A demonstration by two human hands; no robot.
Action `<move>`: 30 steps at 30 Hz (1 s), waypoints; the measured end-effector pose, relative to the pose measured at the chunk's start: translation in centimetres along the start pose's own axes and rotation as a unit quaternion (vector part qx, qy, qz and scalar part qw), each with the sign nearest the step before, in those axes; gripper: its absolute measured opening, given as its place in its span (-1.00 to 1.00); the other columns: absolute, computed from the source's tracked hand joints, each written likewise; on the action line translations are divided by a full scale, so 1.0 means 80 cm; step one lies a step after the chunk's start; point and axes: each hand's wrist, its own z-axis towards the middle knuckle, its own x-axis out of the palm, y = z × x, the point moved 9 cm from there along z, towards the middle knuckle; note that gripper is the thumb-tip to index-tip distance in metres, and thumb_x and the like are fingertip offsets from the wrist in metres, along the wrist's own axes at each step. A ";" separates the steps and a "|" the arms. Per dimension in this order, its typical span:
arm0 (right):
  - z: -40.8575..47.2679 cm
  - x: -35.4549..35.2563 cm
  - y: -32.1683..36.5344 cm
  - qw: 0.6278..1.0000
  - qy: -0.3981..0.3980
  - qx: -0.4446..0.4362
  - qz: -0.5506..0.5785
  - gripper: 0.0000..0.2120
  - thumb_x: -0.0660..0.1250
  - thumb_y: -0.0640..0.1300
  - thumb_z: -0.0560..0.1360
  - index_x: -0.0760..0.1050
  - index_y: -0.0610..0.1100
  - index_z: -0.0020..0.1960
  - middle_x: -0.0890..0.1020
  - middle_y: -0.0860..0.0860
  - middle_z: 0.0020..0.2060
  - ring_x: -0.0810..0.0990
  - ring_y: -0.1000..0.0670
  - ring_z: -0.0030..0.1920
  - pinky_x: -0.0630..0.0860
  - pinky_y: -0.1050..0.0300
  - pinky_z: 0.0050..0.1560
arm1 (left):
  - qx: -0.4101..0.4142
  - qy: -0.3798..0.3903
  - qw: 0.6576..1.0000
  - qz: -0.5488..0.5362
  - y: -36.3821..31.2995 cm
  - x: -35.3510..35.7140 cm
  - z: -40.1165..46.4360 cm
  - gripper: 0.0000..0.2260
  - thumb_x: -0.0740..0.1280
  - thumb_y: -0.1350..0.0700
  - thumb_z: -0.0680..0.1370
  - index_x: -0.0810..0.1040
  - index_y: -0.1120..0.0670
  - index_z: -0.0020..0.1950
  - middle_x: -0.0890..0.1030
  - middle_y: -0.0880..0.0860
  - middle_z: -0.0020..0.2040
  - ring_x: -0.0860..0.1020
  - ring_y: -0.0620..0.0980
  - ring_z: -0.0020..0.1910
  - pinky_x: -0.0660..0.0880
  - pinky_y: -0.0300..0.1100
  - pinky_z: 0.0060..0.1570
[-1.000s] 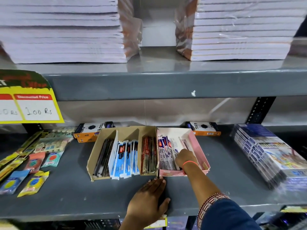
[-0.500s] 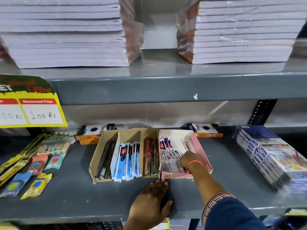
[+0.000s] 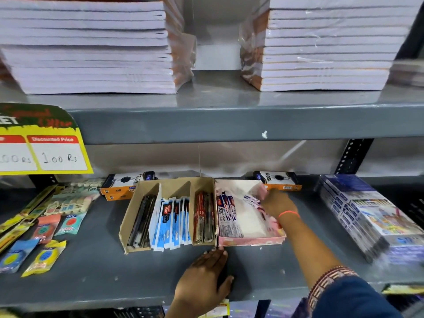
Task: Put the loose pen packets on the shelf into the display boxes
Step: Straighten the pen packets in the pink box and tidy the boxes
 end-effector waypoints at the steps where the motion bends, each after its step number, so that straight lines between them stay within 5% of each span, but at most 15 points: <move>1: 0.001 -0.021 0.007 0.998 -0.022 -0.027 -0.049 -0.73 0.15 -0.18 0.54 0.52 -0.26 0.12 0.62 -0.20 0.12 0.59 -0.21 0.13 0.50 0.02 0.11 | 0.008 -0.009 1.000 0.015 0.000 0.001 0.000 -0.47 -0.02 -0.23 0.52 0.41 -0.02 0.36 0.34 -0.12 0.36 0.32 -0.22 0.30 0.01 -0.32 0.30; 6: -0.007 -0.099 0.060 0.925 -0.171 -0.165 -0.297 -0.74 0.15 -0.20 0.53 0.51 -0.10 0.16 0.58 -0.10 0.14 0.45 -0.19 0.22 0.41 0.04 0.14 | 0.011 0.001 1.000 -0.026 -0.001 0.012 -0.001 -0.54 0.10 -0.22 0.45 0.63 -0.02 0.11 0.63 -0.09 0.09 0.58 -0.17 0.04 0.33 -0.34 0.10; 11: -0.015 -0.091 0.108 0.844 -0.133 -0.314 -0.413 -0.77 0.15 -0.25 0.50 0.53 -0.14 0.07 0.58 -0.08 0.09 0.44 -0.17 0.20 0.41 0.04 0.05 | 0.023 -0.065 0.998 -0.003 -0.001 -0.003 0.000 -0.53 0.15 -0.22 0.39 0.64 0.00 0.10 0.64 -0.07 0.08 0.59 -0.14 0.04 0.42 -0.30 0.08; 18: 0.002 0.017 0.140 0.798 -0.052 -0.362 -0.478 -0.75 0.17 -0.29 0.52 0.55 -0.18 0.11 0.61 -0.10 0.10 0.46 -0.19 0.22 0.45 0.00 0.09 | 0.027 -0.062 0.998 -0.010 -0.003 0.002 0.001 -0.54 0.14 -0.23 0.42 0.64 -0.01 0.09 0.62 -0.08 0.11 0.59 -0.12 0.02 0.49 -0.29 -0.02; 21: 0.011 0.055 0.134 0.784 -0.037 -0.356 -0.508 -0.71 0.14 -0.30 0.54 0.55 -0.19 0.17 0.60 -0.12 0.15 0.45 -0.21 0.28 0.37 -0.14 0.25 | 0.027 -0.073 0.997 0.000 0.000 0.000 0.001 -0.46 -0.07 -0.22 0.55 0.64 -0.02 0.10 0.62 -0.09 0.12 0.58 -0.13 0.03 0.46 -0.30 0.02; 23: 0.014 0.067 0.126 0.778 -0.023 -0.346 -0.524 -0.68 0.10 -0.30 0.56 0.49 -0.22 0.24 0.54 -0.14 0.24 0.35 -0.24 0.37 0.30 -0.13 0.33 | 0.023 -0.065 0.998 -0.005 0.001 0.000 0.001 -0.51 -0.01 -0.22 0.54 0.64 -0.03 0.10 0.61 -0.10 0.13 0.57 -0.15 0.05 0.44 -0.31 0.04; 27: 0.018 0.066 0.116 0.797 -0.014 -0.335 -0.502 -0.69 0.12 -0.30 0.56 0.49 -0.20 0.25 0.52 -0.11 0.26 0.31 -0.21 0.40 0.36 -0.04 0.29 | 0.012 -0.048 0.999 -0.011 0.003 0.005 0.000 -0.52 0.15 -0.24 0.40 0.61 -0.02 0.14 0.60 -0.09 0.16 0.56 -0.14 0.08 0.42 -0.31 0.08; 30: 0.020 0.067 0.111 0.806 -0.020 -0.337 -0.486 -0.69 0.12 -0.31 0.56 0.50 -0.20 0.23 0.53 -0.10 0.24 0.35 -0.20 0.36 0.39 -0.03 0.25 | 0.013 -0.047 0.999 0.000 0.005 0.008 -0.002 -0.50 -0.01 -0.23 0.54 0.59 -0.02 0.18 0.58 -0.10 0.19 0.54 -0.15 0.12 0.37 -0.31 0.14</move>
